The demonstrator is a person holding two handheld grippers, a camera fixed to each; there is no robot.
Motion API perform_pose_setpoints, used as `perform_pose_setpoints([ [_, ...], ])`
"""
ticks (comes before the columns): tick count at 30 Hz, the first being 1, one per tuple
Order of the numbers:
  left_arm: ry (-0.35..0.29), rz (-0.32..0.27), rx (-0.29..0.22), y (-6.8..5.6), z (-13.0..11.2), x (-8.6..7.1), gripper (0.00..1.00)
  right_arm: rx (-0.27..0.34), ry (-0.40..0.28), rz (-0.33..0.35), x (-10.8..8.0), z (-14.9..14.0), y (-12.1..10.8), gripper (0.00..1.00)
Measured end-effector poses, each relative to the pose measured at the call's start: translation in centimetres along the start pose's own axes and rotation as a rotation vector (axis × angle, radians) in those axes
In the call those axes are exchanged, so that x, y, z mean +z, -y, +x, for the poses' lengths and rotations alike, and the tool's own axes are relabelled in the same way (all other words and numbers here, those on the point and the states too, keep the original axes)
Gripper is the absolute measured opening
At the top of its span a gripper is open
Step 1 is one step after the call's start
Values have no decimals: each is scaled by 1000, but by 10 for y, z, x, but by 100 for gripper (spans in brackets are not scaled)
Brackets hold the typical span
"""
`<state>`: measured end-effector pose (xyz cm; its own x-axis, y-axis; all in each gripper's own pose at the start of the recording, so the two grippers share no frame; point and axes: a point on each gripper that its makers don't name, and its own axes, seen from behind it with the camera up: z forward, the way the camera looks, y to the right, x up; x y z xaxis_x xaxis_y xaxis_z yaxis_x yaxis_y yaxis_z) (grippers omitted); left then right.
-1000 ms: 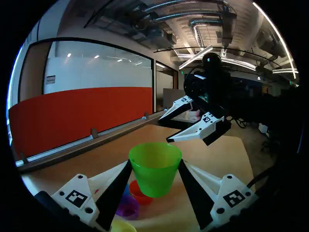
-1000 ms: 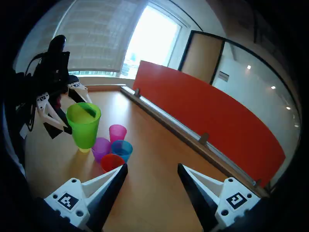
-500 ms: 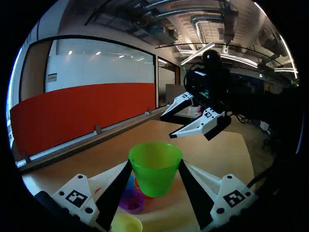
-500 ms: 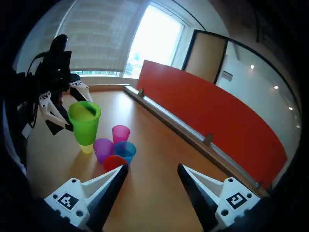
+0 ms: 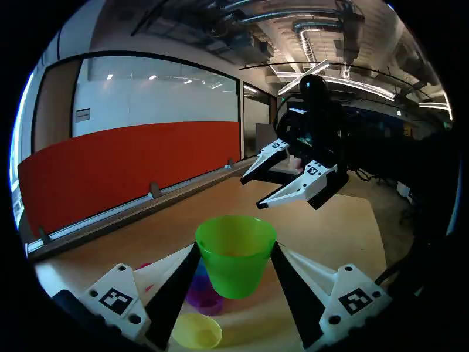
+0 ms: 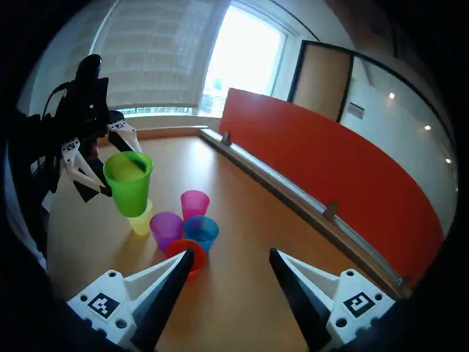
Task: Pour water
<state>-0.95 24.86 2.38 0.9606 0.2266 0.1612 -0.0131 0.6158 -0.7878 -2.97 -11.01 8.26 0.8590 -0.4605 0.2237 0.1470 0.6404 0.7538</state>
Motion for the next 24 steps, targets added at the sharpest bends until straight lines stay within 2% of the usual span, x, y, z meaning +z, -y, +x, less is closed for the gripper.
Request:
perform_pose_setpoints([
  [24, 8, 42, -23, 9, -9, -29, 85, -16, 23, 81, 45, 6, 14, 100],
])
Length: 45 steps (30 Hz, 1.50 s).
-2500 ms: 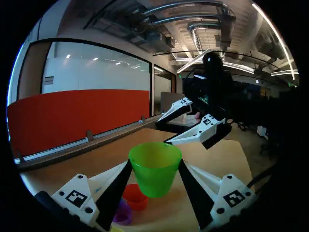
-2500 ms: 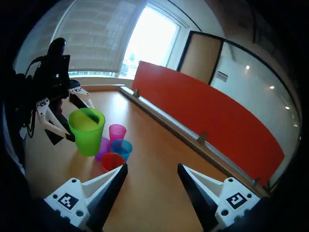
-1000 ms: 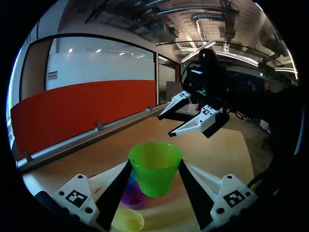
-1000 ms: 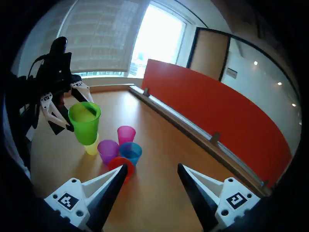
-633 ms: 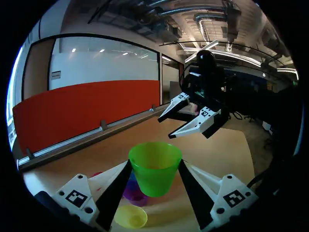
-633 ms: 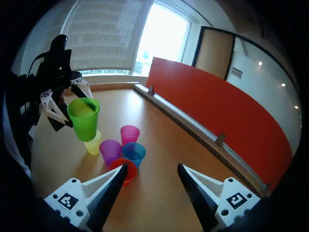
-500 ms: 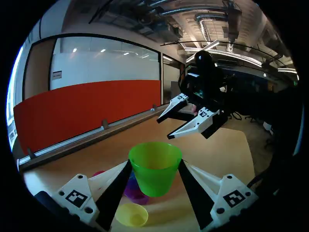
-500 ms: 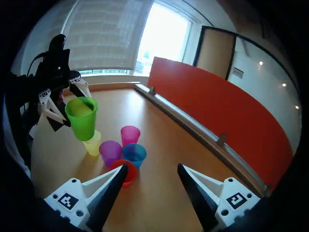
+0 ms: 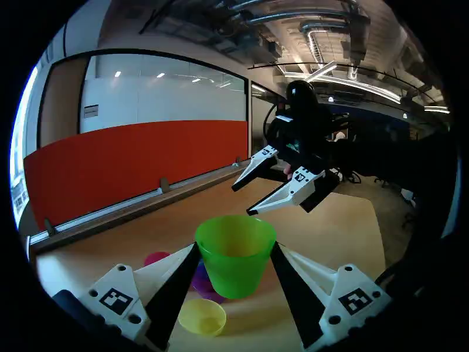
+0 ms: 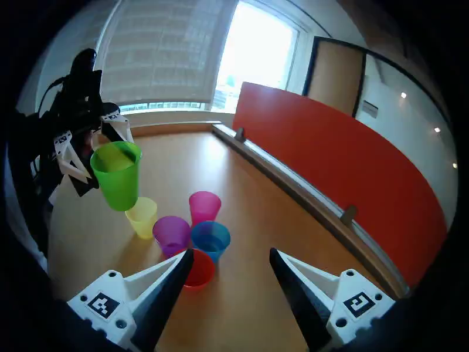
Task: Pour water
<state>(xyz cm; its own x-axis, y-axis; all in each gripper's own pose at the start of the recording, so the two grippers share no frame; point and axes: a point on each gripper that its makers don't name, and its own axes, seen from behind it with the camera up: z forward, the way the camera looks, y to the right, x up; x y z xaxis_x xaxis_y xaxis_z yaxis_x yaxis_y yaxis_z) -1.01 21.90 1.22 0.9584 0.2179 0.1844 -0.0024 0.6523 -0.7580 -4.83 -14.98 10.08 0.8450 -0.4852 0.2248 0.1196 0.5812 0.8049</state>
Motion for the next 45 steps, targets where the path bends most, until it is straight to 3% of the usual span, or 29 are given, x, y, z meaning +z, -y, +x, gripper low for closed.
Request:
perform_pose_setpoints([
  [6, 11, 12, -9, 4, -9, -5, 85, -4, 12, 20, 11, -2, 3, 100],
  [21, -1, 99, -44, 32, -16, -24, 85, -8, 48, 85, 47, -9, 16, 100],
  [45, -29, 134, -64, 48, -23, -40, 85, 2, 120, 130, 100, -31, 21, 100],
])
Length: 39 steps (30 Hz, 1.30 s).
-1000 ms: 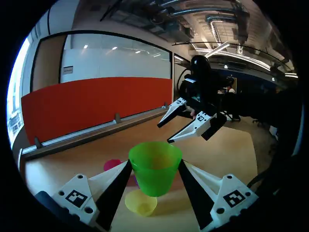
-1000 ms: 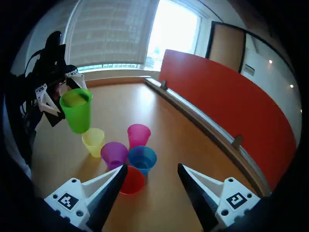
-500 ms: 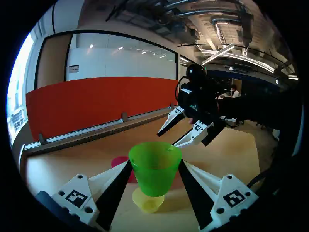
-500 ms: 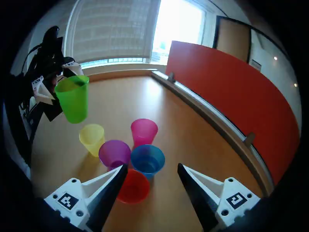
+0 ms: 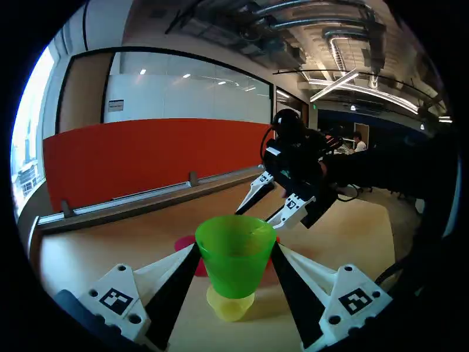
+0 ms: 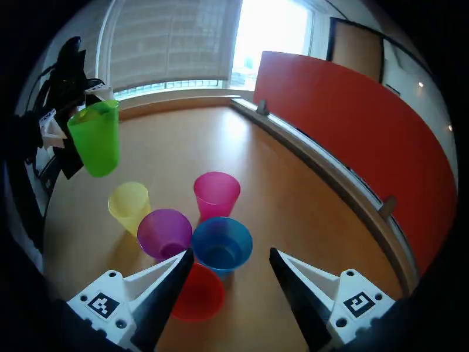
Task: Pour water
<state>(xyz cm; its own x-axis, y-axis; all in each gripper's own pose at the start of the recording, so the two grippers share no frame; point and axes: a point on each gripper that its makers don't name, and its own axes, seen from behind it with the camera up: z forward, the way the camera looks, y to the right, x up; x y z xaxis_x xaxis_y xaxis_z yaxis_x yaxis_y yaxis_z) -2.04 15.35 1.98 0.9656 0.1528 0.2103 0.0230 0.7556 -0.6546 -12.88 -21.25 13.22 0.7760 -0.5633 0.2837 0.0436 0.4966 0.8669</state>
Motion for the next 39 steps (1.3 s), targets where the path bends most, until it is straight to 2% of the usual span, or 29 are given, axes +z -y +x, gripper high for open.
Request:
perform_pose_setpoints([
  [24, -90, 38, 5, 18, 33, -16, 85, 5, 41, 40, 23, -6, 8, 100],
  [39, -112, 41, 19, 19, 46, -20, 85, 17, 58, 53, 30, -5, 10, 100],
])
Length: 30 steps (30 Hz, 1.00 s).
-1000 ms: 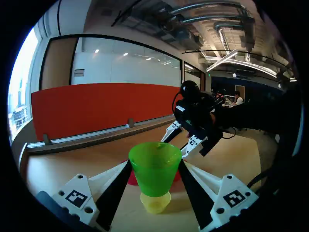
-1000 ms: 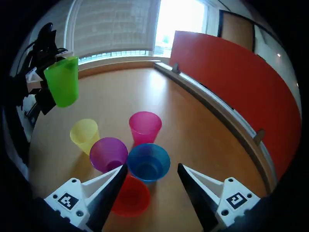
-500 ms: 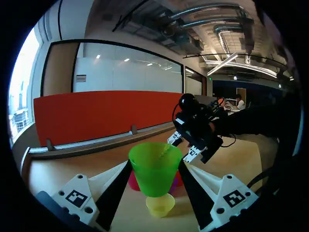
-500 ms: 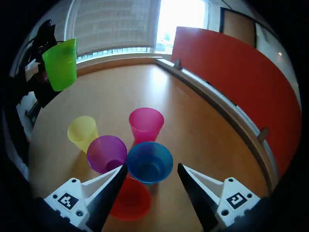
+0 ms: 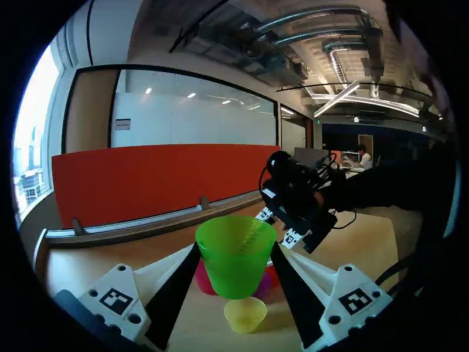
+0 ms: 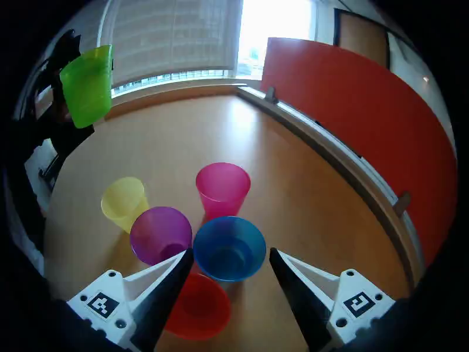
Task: Pour water
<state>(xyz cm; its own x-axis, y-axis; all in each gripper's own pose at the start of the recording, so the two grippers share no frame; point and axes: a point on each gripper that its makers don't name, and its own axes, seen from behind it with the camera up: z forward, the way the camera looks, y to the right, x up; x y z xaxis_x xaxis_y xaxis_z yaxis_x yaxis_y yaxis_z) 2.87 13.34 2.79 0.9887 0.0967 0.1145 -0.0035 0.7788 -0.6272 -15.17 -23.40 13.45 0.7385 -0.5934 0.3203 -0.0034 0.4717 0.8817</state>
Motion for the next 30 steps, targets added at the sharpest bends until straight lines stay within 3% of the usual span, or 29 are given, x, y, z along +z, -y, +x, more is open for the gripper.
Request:
perform_pose_setpoints([
  [24, -32, 4, -2, 2, 10, -6, 85, 41, 87, 7, 20, -6, 3, 100],
  [30, -34, 6, -8, 4, 7, -6, 86, 48, 74, 0, 23, -3, 2, 98],
])
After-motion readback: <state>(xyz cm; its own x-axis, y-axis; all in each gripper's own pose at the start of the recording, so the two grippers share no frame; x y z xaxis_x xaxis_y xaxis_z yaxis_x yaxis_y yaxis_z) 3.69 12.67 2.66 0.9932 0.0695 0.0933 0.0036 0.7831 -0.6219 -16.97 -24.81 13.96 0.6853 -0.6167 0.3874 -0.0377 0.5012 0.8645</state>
